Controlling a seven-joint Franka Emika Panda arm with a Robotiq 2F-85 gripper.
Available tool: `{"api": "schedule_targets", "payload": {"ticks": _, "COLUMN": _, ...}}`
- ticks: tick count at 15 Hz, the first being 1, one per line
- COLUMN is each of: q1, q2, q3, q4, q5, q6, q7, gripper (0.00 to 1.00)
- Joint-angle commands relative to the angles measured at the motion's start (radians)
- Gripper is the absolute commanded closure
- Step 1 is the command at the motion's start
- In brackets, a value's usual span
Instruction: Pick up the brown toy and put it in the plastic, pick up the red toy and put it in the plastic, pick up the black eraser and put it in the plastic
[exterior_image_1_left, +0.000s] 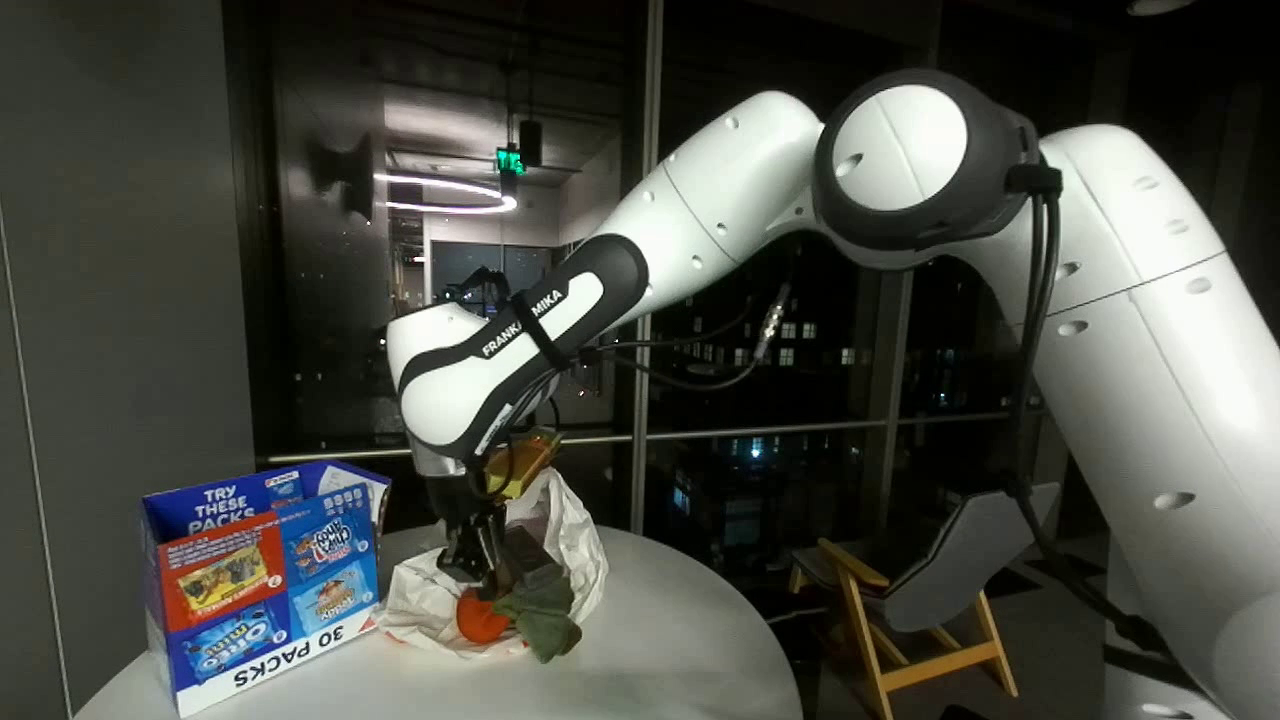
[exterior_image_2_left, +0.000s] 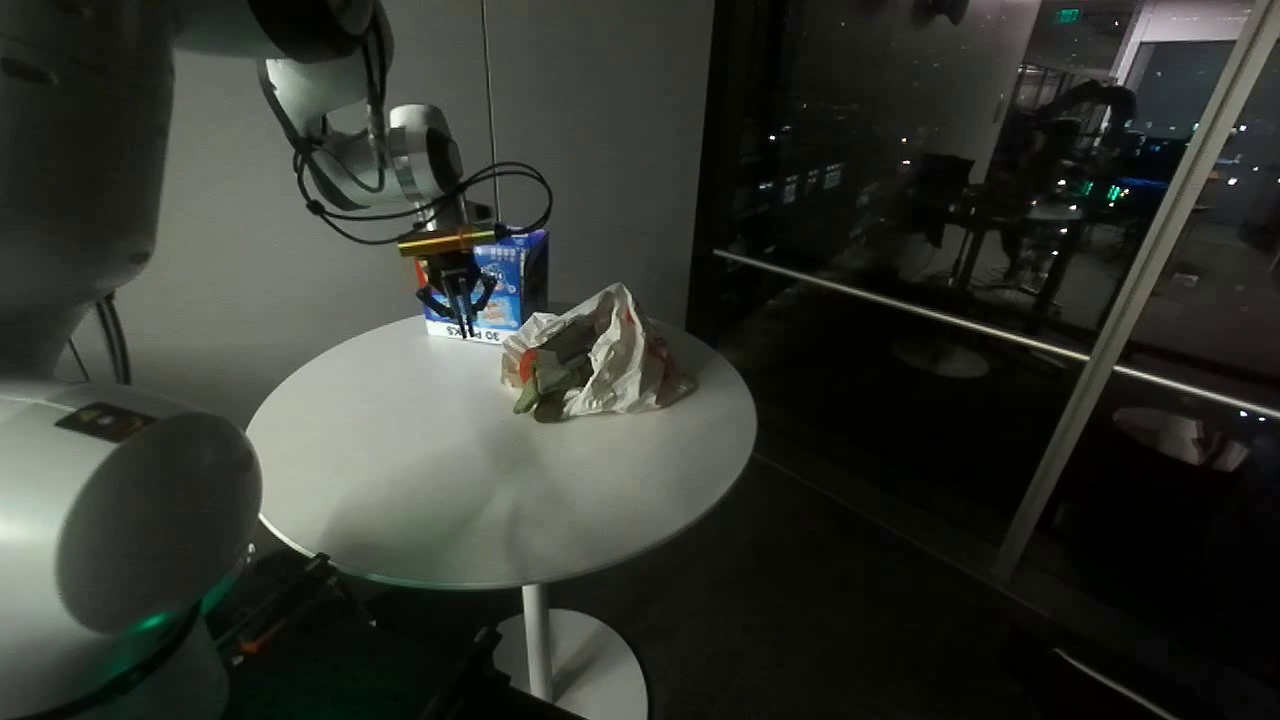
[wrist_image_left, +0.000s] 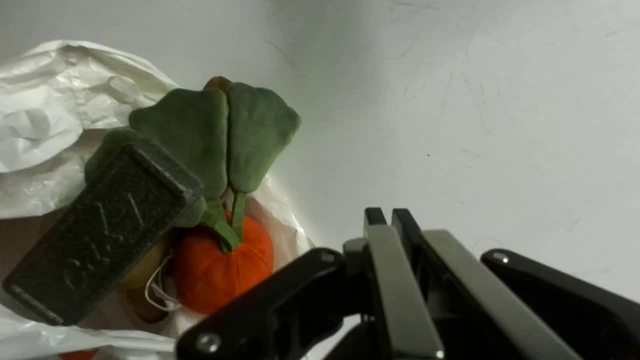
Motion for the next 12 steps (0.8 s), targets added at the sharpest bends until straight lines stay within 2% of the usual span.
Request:
{"api": "schedule_targets", "payload": {"ticks": 1, "q1": -0.029, "q2": -0.13, "q3": 0.014, "q4": -0.128, "q5": 0.031, "q6": 0.026, "q7": 0.027, "gripper": 0.86}}
{"api": "schedule_targets", "payload": {"ticks": 2, "q1": -0.033, "q2": -0.154, "q3": 0.012, "q4": -0.153, "q5": 0.033, "q6": 0.038, "q7": 0.04, "gripper": 0.87}}
{"api": "schedule_targets", "payload": {"ticks": 3, "q1": -0.036, "q2": -0.174, "q3": 0.01, "q4": -0.175, "q5": 0.033, "q6": 0.044, "q7": 0.051, "gripper": 0.61}}
{"api": "schedule_targets", "payload": {"ticks": 4, "q1": -0.043, "q2": -0.186, "q3": 0.009, "q4": -0.186, "q5": 0.04, "q6": 0.036, "q7": 0.057, "gripper": 0.61}}
{"api": "schedule_targets", "payload": {"ticks": 5, "q1": -0.03, "q2": -0.117, "q3": 0.01, "q4": -0.109, "q5": 0.013, "q6": 0.004, "q7": 0.04, "gripper": 0.85}}
{"api": "schedule_targets", "payload": {"ticks": 7, "q1": -0.039, "q2": -0.147, "q3": 0.01, "q4": -0.141, "q5": 0.016, "q6": 0.005, "q7": 0.047, "gripper": 0.73}}
{"api": "schedule_targets", "payload": {"ticks": 8, "q1": -0.041, "q2": -0.154, "q3": 0.01, "q4": -0.149, "q5": 0.017, "q6": 0.005, "q7": 0.049, "gripper": 0.63}}
{"api": "schedule_targets", "payload": {"ticks": 12, "q1": -0.042, "q2": -0.157, "q3": 0.01, "q4": -0.158, "q5": 0.017, "q6": 0.01, "q7": 0.053, "gripper": 0.61}}
